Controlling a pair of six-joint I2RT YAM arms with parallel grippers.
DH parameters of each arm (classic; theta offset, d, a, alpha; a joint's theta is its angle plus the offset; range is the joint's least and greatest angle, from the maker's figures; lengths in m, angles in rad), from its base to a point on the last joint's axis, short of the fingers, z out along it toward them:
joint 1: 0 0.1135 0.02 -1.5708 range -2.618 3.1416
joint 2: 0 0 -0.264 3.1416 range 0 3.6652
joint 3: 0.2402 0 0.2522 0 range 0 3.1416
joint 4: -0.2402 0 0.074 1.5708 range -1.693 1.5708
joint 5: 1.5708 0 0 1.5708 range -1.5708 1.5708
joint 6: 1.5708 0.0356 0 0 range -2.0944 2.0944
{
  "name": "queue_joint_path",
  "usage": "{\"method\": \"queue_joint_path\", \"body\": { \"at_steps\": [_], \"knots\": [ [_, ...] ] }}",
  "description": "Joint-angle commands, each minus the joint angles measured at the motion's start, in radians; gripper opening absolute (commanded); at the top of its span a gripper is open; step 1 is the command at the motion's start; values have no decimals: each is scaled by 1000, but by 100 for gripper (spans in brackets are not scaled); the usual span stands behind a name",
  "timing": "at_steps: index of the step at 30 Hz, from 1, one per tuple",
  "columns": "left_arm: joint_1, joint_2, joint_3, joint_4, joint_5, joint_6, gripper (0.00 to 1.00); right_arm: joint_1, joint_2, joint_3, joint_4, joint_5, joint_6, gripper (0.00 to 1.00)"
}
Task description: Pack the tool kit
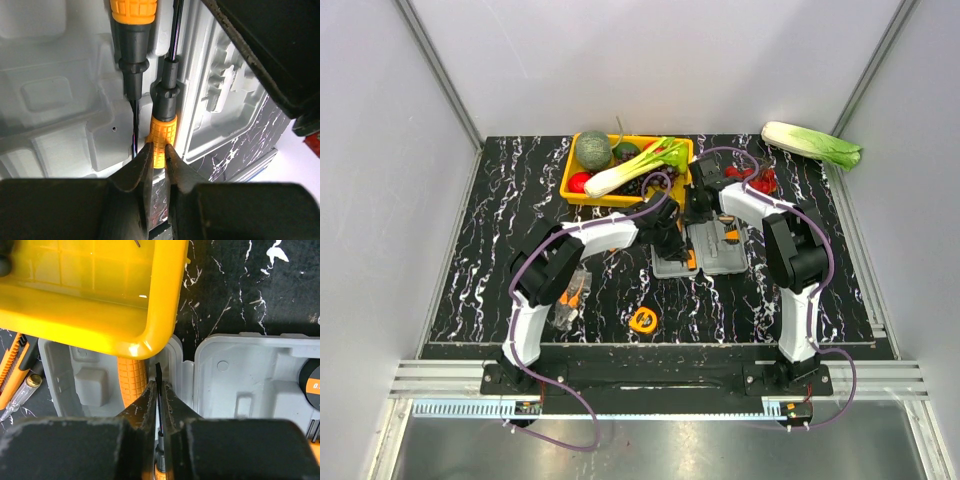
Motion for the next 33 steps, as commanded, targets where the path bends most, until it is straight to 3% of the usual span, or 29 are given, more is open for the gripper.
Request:
{"method": "queue_joint_path", "body": {
  "at_steps": [1, 5, 18, 33],
  "knots": [
    [15, 14, -21, -27, -2, 3, 15, -2, 38, 34, 17, 11, 2, 8],
    [25, 15, -37, -26, 7, 4, 13, -2, 56, 26, 10, 20, 4, 0],
    [38, 55, -47, -27, 54, -14, 9, 0, 113, -41, 10, 38, 27, 0],
    [43, 77, -71, -19, 105, -68, 7, 26, 156, -26, -64, 212, 76, 0]
  ]
}}
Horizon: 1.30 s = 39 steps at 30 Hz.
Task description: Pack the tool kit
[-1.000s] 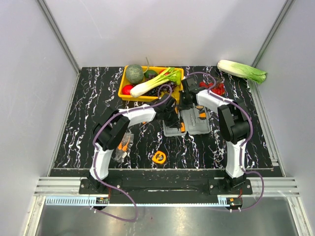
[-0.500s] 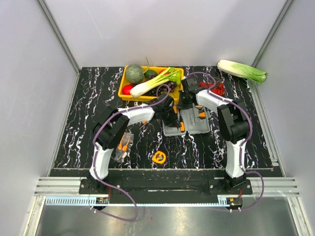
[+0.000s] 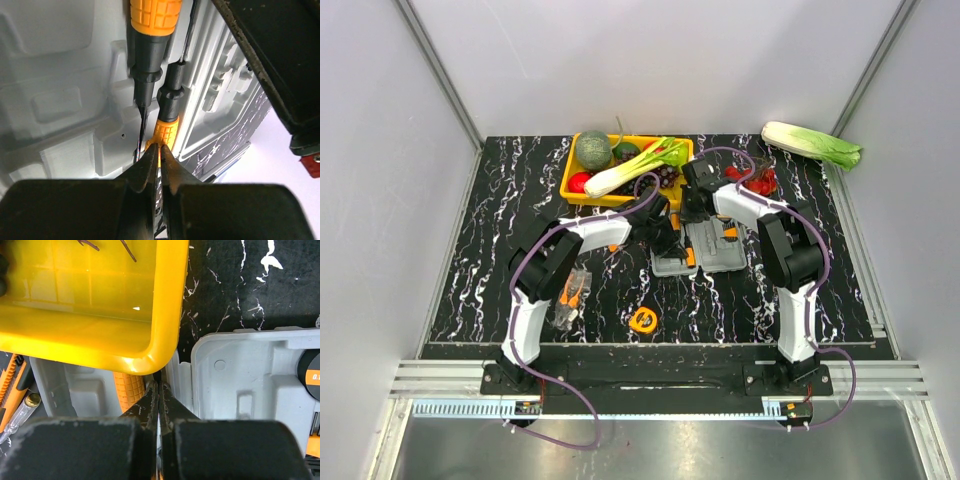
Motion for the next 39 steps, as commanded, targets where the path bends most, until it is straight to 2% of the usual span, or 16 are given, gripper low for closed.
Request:
{"method": "queue_joint_path", "body": {
  "at_steps": [1, 6, 13, 18, 23, 27, 33, 37, 39],
  "knots": [
    [-11, 59, -40, -87, -16, -4, 7, 4, 117, -41, -82, 132, 29, 0],
    [-9, 47, -35, -96, -22, -4, 11, 6, 75, -5, -99, 148, 38, 1],
    [-6, -45, 31, -81, -82, 83, 32, 6, -26, 83, -117, 103, 74, 21],
    [-6, -166, 8, -69, -151, 133, 39, 6, -101, 115, -127, 79, 89, 29],
    [-6, -317, -75, -88, -237, 182, 42, 4, -198, 63, -133, 79, 86, 38],
    [-5, -452, -125, -186, -363, 281, 48, 4, -274, -36, -127, 35, 80, 45],
    [11, -688, -288, -340, -657, 396, 80, 6, -437, -250, -21, -149, 62, 57],
    [70, -826, -412, -418, -690, 429, 99, 11, -503, -348, 48, -241, 58, 67],
    [112, -874, -478, -431, -699, 450, 99, 14, -518, -371, 65, -263, 61, 70]
  ]
}}
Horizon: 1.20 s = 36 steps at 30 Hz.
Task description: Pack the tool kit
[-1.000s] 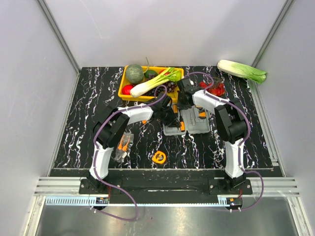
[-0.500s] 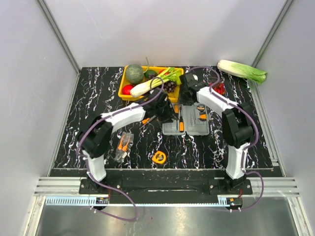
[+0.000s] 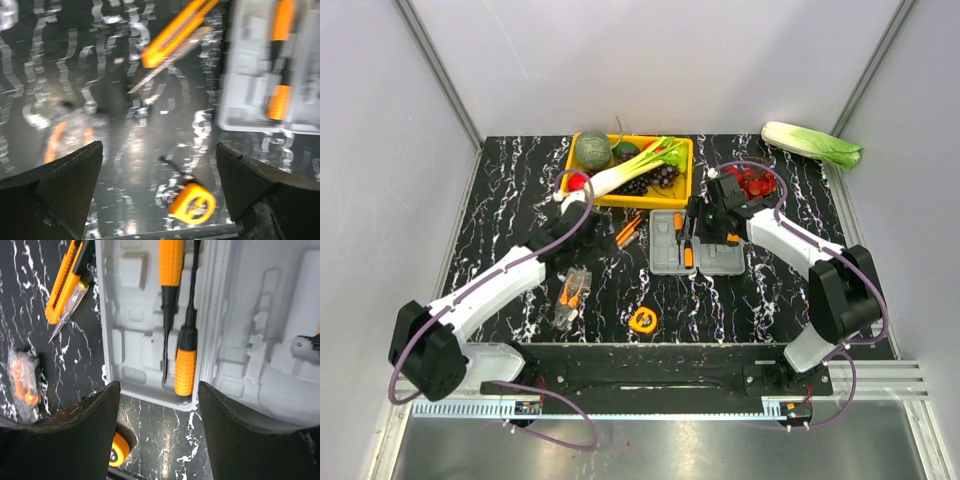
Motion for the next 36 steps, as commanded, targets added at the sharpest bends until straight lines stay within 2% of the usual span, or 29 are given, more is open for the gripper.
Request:
{"method": "queue_joint_path", "body": {
  "at_steps": [1, 6, 8, 10, 11, 14, 19, 29, 36],
  "knots": [
    [90, -101, -123, -85, -96, 81, 99, 5, -64, -40, 107, -121, -4, 71],
    [298, -112, -203, -65, 5, 130, 97, 8, -24, -31, 122, -158, 16, 70],
    [347, -80, -199, -59, 22, 148, 86, 8, -4, -25, 124, -167, 30, 65],
    [387, -34, -187, -57, 59, 161, 69, 8, 17, -19, 124, -186, 37, 59],
    [403, -9, -185, -57, 70, 162, 63, 8, 23, -21, 124, -186, 42, 56],
    [428, 48, -199, -33, 123, 176, 52, 8, 30, -31, 128, -184, 48, 54],
    [430, 104, -226, 7, 213, 182, 49, 8, 39, -44, 130, -173, 40, 54],
    [430, 111, -242, 12, 196, 167, 53, 8, 83, -34, 136, -175, 47, 52],
    [430, 219, -242, -14, 200, 159, 53, 8, 79, -48, 139, -166, 56, 52]
  ]
}}
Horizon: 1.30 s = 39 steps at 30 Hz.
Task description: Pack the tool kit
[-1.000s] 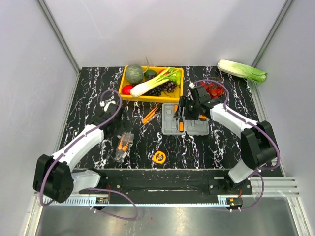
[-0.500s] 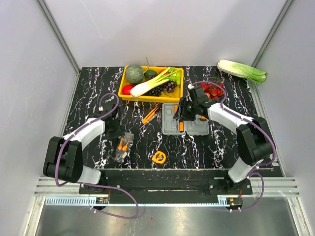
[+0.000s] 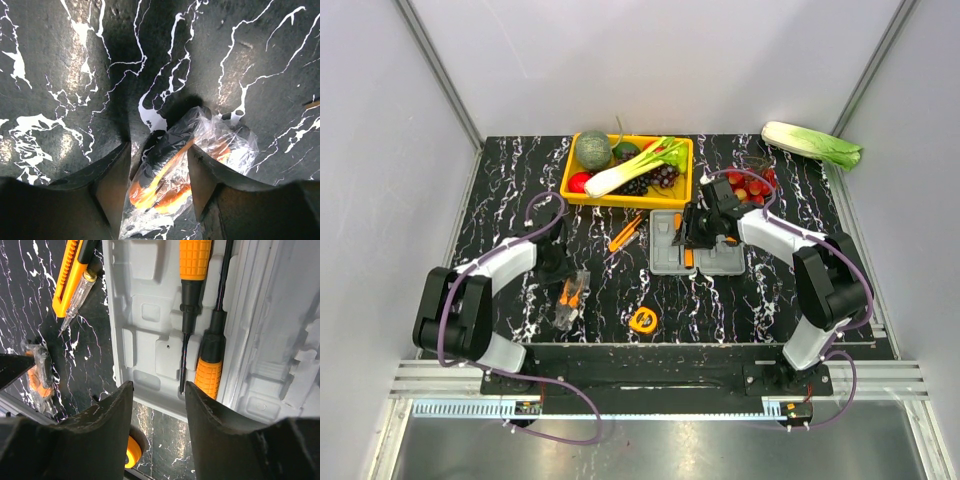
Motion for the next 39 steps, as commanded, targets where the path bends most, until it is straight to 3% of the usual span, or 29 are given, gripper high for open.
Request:
{"method": "queue_joint_path", "body": {
  "at_steps": [1, 5, 15, 20, 26, 33, 39],
  "knots": [
    [4, 63, 0, -5, 16, -6, 53, 6, -8, -7, 28, -13, 18, 51],
    [2, 86, 6, -3, 10, -1, 43, 6, -6, -18, 42, -20, 39, 50],
    [-7, 77, 39, -29, -16, 30, 0, 6, -27, -9, 48, -20, 50, 49],
    [-30, 25, 102, -71, -56, 56, 0, 6, -47, -13, 45, -2, 53, 49],
    [-102, -30, 306, -121, -69, 91, 0, 7, -44, -23, 38, 10, 35, 48],
    [-167, 58, 538, -132, -21, 86, 0, 107, 51, 22, -16, 104, -77, 37],
    [-220, 155, 674, -105, 23, 85, 0, 150, 100, -1, -36, 133, -74, 27]
  ]
}}
